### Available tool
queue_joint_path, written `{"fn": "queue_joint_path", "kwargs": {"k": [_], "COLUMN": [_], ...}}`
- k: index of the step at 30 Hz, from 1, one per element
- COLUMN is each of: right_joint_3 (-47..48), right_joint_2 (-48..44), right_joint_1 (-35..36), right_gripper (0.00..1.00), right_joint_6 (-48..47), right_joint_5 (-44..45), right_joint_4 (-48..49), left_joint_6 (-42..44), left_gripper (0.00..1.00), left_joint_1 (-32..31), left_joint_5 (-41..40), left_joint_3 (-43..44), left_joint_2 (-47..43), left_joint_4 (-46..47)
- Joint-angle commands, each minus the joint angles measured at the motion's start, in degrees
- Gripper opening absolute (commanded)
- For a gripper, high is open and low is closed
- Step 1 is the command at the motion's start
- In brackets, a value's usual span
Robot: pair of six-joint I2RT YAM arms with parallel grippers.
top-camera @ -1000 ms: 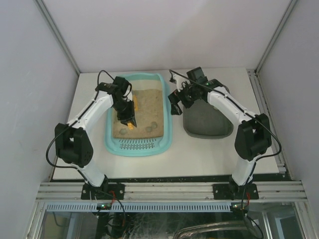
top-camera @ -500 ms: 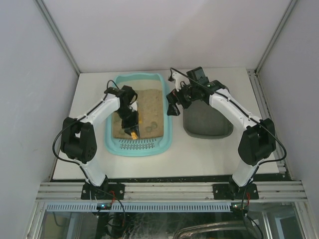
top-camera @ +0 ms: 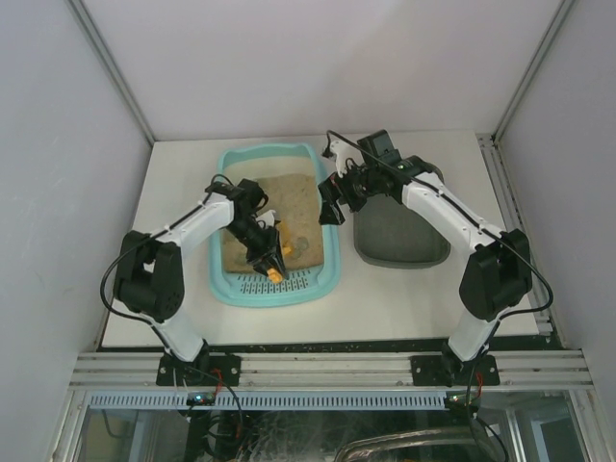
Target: Clean the litter box
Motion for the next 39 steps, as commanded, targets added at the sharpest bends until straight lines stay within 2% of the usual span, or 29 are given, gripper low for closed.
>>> {"fn": "queue_joint_path", "kwargs": {"k": [1, 12, 26, 33, 39], "right_joint_3": [-0.6, -0.6, -2.2, -2.0, -1.4], "right_joint_2": [-2.7, -0.1, 0.1, 1.2, 1.9], "right_joint_1": [0.2, -0.9, -0.6, -0.5, 0.0], "right_gripper": [1.0, 1.0, 1.0, 1.0, 1.0], "right_joint_6": [1.0, 3.5, 3.9, 4.9, 4.9], "right_joint_5": [0.6, 2.5, 2.8, 3.7, 4.5], "right_joint_4": [2.0, 1.2, 2.3, 2.6, 2.6], "left_joint_6": [-1.2, 0.3, 3.9, 3.1, 2.9], "left_gripper": [0.0, 0.0, 0.0, 0.0, 0.0], "left_joint_1": [-1.0, -0.9, -1.0, -1.4, -5.1], "left_joint_5": [8.7, 9.5, 9.6, 12.8, 16.0], "left_joint_3": [-1.0, -0.5, 15.0, 11.6, 9.2], "left_joint_2": [1.0, 2.7, 12.9, 13.6, 11.7], "left_joint_4": [0.7, 0.6, -0.7, 4.3, 7.1]}}
